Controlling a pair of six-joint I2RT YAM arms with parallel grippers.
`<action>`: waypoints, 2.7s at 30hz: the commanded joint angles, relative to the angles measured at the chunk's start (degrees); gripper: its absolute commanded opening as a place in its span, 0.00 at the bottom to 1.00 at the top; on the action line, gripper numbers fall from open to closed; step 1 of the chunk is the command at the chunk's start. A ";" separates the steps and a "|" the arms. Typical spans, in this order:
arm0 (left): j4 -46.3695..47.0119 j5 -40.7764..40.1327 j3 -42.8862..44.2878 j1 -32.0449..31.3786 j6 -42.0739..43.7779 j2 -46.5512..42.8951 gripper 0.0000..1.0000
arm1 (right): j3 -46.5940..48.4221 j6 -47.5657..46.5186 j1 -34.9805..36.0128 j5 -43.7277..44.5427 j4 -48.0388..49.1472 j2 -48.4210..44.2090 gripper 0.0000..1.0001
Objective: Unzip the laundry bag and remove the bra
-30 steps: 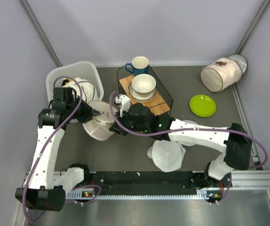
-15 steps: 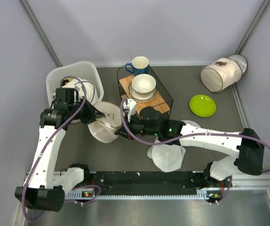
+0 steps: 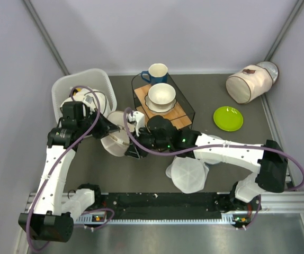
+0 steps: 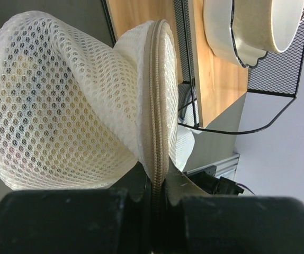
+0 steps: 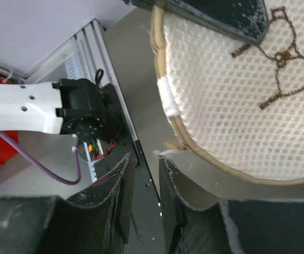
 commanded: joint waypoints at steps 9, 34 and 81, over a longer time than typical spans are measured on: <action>4.88 2.09 0.87 0.26 1.97 -0.90 0.00 | 2.81 7.81 -3.41 1.28 -0.23 -0.23 0.27; 4.97 -0.72 1.48 0.26 -0.49 -1.78 0.00 | -4.22 13.70 -1.57 4.71 5.83 -5.41 0.40; 3.21 -1.78 2.53 0.34 0.56 -1.96 0.00 | -9.49 10.81 0.01 10.43 9.18 -4.27 0.00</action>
